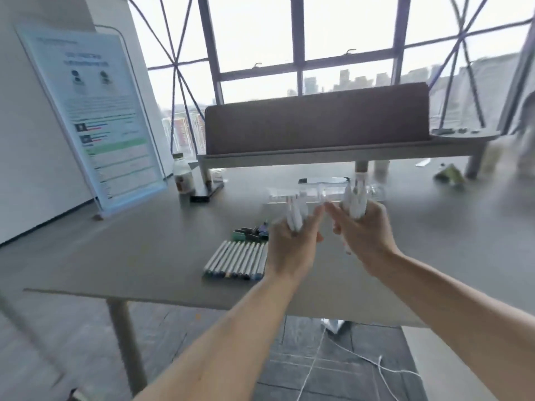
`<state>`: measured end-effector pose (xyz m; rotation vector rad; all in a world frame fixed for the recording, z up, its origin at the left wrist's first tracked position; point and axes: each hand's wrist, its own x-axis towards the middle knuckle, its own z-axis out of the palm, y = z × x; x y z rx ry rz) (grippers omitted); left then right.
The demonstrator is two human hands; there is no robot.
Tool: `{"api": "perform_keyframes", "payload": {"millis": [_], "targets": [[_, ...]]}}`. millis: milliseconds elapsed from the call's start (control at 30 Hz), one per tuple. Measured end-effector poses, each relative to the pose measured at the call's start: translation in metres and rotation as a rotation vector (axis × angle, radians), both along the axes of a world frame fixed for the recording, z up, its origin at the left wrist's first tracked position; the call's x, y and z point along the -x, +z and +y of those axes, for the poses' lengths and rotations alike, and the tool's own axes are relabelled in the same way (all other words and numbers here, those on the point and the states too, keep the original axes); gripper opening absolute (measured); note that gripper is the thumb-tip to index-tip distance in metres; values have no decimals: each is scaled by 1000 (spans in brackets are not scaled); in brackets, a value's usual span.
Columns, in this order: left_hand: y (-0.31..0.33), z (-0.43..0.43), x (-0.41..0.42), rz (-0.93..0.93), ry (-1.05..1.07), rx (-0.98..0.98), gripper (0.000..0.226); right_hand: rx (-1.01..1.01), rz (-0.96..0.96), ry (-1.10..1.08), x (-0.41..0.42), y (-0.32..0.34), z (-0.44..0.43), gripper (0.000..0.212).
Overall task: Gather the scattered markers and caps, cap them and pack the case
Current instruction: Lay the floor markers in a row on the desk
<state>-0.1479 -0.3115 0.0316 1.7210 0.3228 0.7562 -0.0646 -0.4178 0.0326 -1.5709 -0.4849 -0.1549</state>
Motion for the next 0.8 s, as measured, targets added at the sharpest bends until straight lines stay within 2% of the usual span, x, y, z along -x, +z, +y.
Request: {"api": "perform_keyframes", "payload": {"millis": [133, 233, 333, 400, 533, 667, 733, 800], "targets": [[-51, -11, -16, 10, -14, -117, 45, 40, 56, 18, -10, -59, -12, 33], [-66, -7, -22, 77, -31, -150, 35, 138, 53, -12, -20, -72, -11, 29], [-71, -2, -26, 133, -24, -222, 43, 197, 55, -41, -24, -76, -12, 28], [-67, -1, -27, 169, -33, -226, 48, 246, 56, -49, -24, -76, -13, 35], [-40, 14, -37, 432, 29, -250, 44, 458, 154, -52, -26, -59, -13, 45], [-12, 24, -48, 868, -49, -667, 39, 898, 221, 21, -36, -30, -13, 26], [-7, 23, -53, 956, -89, -814, 35, 1073, 169, 4, -39, -18, -8, 16], [-7, 20, -56, 1004, -115, -854, 30, 1157, 164, 44, -41, -10, 0, 15]]}}
